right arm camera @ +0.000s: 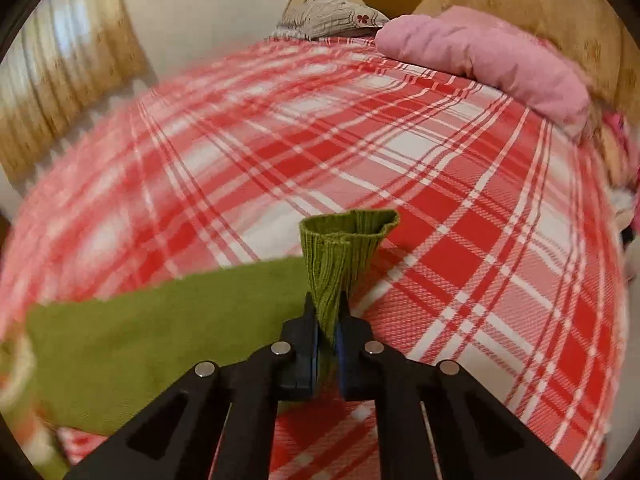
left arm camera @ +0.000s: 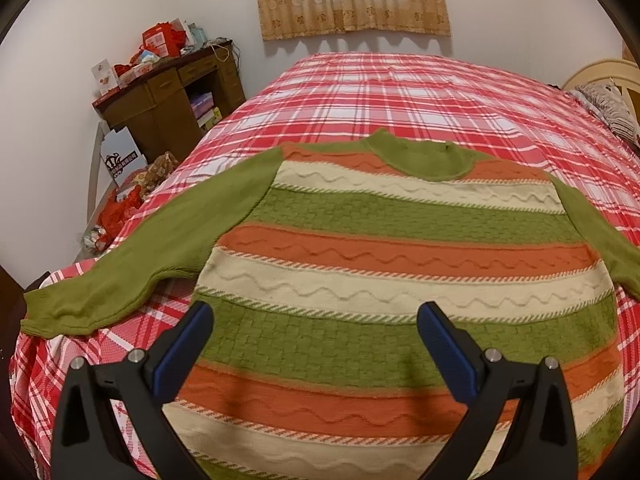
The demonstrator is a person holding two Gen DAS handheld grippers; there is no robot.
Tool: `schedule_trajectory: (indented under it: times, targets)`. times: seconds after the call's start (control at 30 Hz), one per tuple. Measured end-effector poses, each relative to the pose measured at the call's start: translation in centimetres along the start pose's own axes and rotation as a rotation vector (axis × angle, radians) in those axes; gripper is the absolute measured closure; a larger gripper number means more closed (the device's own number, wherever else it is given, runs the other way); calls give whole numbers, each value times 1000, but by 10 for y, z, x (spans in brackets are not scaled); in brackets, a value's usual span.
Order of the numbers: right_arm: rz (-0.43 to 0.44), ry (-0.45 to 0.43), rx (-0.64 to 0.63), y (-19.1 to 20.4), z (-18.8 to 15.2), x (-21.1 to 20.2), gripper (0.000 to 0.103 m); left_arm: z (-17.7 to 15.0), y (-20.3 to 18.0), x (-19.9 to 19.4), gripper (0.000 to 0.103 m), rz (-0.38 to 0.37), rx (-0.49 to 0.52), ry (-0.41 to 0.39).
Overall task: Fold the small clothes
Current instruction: 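Move the right tool to the green sleeve cuff and grasp it, then carry the sleeve cuff with the right tool across the sweater body and release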
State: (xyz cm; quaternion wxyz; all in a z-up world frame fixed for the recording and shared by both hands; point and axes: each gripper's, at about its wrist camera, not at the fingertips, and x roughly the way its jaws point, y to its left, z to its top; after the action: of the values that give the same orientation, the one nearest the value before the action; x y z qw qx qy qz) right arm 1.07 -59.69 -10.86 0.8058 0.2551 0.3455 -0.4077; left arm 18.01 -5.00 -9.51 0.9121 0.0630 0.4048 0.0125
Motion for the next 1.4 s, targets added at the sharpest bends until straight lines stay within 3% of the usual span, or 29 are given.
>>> schedule_trajectory:
  times: [0.13,0.33,0.47,0.67,0.83,0.97,1.4]
  targets:
    - [118,-59,18,18,4,-33,97,-2,10,0,0,-16,-18,-4]
    - [304,-112,-66,89,1,-92,97,-5,31,-3,0,-31,-52,-15]
    - [456,-91,-150,157,-15,-122,97,-7,50,-6,0,-8,-69,-42]
    - [624,-8,-238,256,-59,-134,97,-13,85,-1,0,16,-118,-62]
    - [715,75,-290,329,-103,-129,97,-23,110,7,0,54,-153,-61]
    - [740,96,-352,378,-140,-129,97,-31,129,20,0,84,-184,-48]
    - [793,204,-465,474,-219,-104,97,-44,154,42,0,67,-234,-45]
